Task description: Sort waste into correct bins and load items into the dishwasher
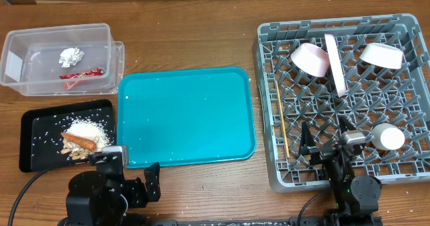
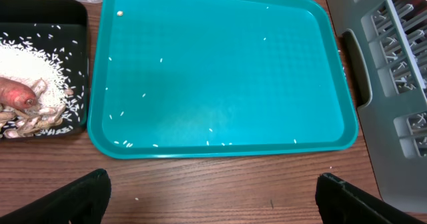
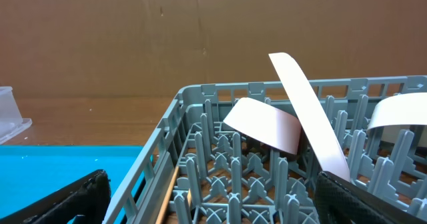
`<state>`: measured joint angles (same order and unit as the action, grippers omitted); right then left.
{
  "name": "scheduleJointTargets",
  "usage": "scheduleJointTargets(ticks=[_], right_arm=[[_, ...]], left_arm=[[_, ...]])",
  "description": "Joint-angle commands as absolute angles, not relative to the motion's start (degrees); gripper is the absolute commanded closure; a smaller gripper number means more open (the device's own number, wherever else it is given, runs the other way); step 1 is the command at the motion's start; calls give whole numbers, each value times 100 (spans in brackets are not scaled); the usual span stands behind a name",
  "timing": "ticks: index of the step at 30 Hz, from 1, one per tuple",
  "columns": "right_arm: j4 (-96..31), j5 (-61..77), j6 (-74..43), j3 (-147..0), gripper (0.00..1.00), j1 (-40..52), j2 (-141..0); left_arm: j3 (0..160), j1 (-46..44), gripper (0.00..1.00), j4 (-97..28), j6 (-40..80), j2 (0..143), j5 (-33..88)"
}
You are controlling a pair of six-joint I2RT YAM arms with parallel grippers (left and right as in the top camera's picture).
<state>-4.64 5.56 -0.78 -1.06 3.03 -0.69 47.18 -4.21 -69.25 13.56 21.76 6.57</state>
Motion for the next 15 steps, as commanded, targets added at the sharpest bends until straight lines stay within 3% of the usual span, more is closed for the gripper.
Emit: scheduleJointTargets(ticks=[1, 15], right_arm=[[-434, 563, -38, -47, 0, 281, -16], [-434, 563, -38, -47, 0, 281, -16]], left_arm=[[4692, -440, 0, -6871, 1409, 2080, 565], [1756, -314, 0, -3712, 963, 3, 484]])
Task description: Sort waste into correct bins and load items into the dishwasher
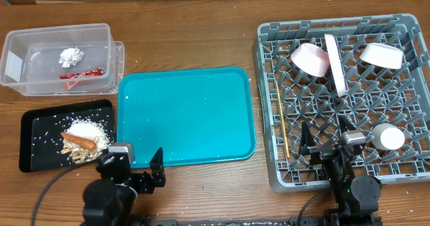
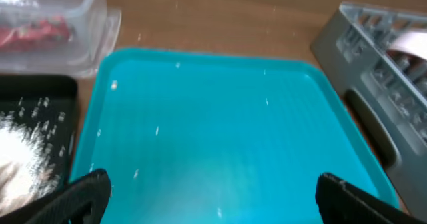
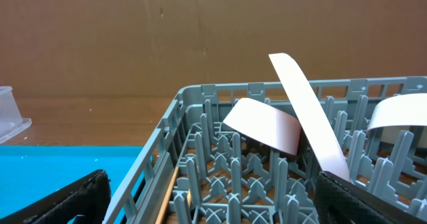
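The teal tray lies mid-table with only rice grains on it. My left gripper hangs open at its front edge, its fingers wide apart over the tray. The grey dish rack on the right holds a pink bowl, a white plate on edge, a white bowl, a white cup and a wooden chopstick. My right gripper is open above the rack's front part, empty. The pink bowl and the plate show in the right wrist view.
A clear plastic bin at the back left holds crumpled paper and a red wrapper. A black tray at the front left carries rice, peanut shells and a carrot piece. Rice grains lie scattered on the wood.
My left gripper has moved a little to the right and its camera has tilted up, so the bin and rack corner now show. The right arm has not moved.
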`<state>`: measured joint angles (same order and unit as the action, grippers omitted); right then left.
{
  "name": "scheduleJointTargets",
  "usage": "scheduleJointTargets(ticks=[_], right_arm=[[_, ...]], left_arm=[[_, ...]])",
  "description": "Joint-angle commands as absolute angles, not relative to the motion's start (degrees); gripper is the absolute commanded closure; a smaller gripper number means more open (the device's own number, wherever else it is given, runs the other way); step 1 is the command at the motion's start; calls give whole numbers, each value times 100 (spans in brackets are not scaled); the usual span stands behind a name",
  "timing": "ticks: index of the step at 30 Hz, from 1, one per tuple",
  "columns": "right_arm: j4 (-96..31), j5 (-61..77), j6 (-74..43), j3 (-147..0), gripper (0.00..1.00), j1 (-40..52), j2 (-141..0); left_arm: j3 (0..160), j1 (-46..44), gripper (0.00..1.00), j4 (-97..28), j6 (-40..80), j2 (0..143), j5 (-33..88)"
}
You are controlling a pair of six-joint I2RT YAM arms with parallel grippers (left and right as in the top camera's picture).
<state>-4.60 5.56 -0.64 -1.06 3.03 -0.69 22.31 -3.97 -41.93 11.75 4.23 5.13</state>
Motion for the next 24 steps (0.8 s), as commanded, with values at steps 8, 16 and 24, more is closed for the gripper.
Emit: scheduleJointTargets(ticks=[8, 16, 24], right_arm=[[-434, 563, -38, -47, 0, 281, -16], [-434, 563, -38, -47, 0, 281, -16], [-434, 563, -38, -47, 0, 281, -16]], left_arm=[[198, -301, 0, 80, -467, 21, 1024], [27, -301, 0, -331, -666, 19, 862], [27, -303, 0, -362, -666, 25, 858]])
